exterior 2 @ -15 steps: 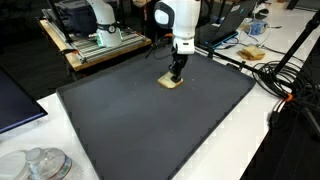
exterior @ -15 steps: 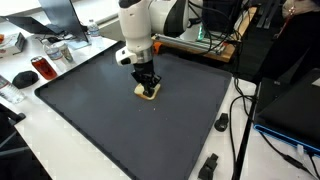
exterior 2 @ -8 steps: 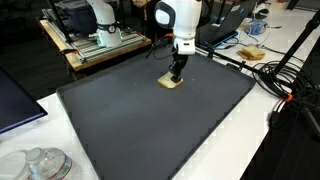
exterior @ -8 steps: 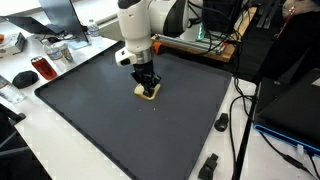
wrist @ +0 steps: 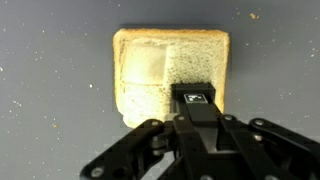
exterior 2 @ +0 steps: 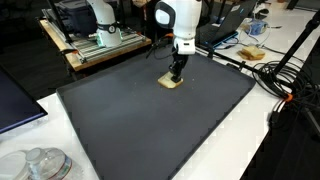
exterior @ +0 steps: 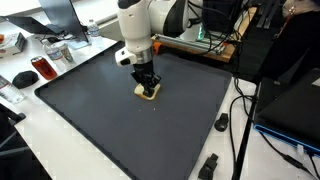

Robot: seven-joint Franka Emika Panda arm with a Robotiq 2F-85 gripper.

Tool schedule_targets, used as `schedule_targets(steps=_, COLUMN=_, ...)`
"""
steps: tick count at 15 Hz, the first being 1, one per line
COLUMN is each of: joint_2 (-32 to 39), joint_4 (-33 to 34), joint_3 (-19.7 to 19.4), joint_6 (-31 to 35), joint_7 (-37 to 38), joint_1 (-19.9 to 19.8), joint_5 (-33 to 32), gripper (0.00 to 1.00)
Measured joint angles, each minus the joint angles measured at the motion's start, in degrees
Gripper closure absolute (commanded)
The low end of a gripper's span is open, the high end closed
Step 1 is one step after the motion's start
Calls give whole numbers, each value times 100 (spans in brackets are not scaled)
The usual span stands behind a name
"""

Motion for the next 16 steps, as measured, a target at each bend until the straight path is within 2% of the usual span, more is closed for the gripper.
schedule_targets(steps=1, joint_2=0, joint_4=0, joint_3=0, joint_6=0, joint_7=0, joint_1=0, joint_5=0, gripper=79)
schedule_targets(steps=2, joint_2=0, joint_4=0, joint_3=0, joint_6=0, joint_7=0, joint_1=0, joint_5=0, gripper=94)
schedule_targets(steps=16, joint_2=2, joint_4=-16, joint_3=-16, joint_6=53, joint_7=39, joint_1=52, joint_5=-257, gripper=95)
